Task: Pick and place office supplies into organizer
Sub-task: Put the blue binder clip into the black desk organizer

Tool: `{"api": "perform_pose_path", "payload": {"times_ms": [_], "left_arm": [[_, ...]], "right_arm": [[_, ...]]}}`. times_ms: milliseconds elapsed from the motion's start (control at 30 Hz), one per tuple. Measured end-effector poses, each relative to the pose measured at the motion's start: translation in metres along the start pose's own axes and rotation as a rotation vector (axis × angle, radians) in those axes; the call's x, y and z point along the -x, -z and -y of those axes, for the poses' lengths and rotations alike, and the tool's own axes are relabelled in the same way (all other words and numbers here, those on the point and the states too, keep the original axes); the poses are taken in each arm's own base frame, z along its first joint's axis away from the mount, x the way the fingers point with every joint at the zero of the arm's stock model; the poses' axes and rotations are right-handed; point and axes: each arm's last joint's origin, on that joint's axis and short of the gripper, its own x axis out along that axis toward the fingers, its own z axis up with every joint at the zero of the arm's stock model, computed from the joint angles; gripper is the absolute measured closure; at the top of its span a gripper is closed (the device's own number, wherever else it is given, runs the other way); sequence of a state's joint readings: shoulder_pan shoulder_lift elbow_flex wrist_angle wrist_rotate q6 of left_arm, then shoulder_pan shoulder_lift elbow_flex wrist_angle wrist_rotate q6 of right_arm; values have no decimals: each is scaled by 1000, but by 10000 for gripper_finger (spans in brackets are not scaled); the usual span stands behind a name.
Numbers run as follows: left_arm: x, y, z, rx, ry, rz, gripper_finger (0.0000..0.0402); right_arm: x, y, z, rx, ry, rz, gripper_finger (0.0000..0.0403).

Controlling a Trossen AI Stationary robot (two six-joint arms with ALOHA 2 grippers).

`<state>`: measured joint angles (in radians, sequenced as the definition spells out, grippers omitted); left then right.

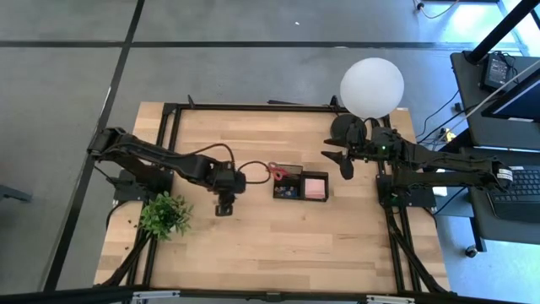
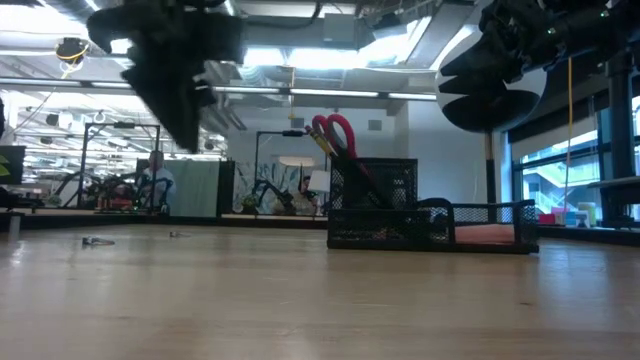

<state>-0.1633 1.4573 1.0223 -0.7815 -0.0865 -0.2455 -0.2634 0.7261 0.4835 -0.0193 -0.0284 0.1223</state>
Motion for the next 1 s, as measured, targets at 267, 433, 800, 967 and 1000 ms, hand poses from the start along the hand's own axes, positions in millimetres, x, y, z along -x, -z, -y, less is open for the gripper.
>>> {"api": "perform_pose_path", "payload": {"times_ms": [267, 433, 800, 967, 1000], "left_arm": [[2, 18, -3, 159, -4, -194, 264], [3, 21, -2, 220, 35, -237, 260], [-21, 50, -7, 297, 11, -363, 260], [-33, 55, -7, 283, 30, -318, 260], [-35, 56, -7, 279, 35, -308, 260]], "right_arm": [[0, 0, 0, 20, 1, 1, 185], [0, 0, 0, 22, 1, 1, 185], [0, 0, 0, 22, 1, 0, 185], [0, 0, 0, 22, 1, 0, 185], [0, 0, 0, 21, 1, 0, 185]]}}
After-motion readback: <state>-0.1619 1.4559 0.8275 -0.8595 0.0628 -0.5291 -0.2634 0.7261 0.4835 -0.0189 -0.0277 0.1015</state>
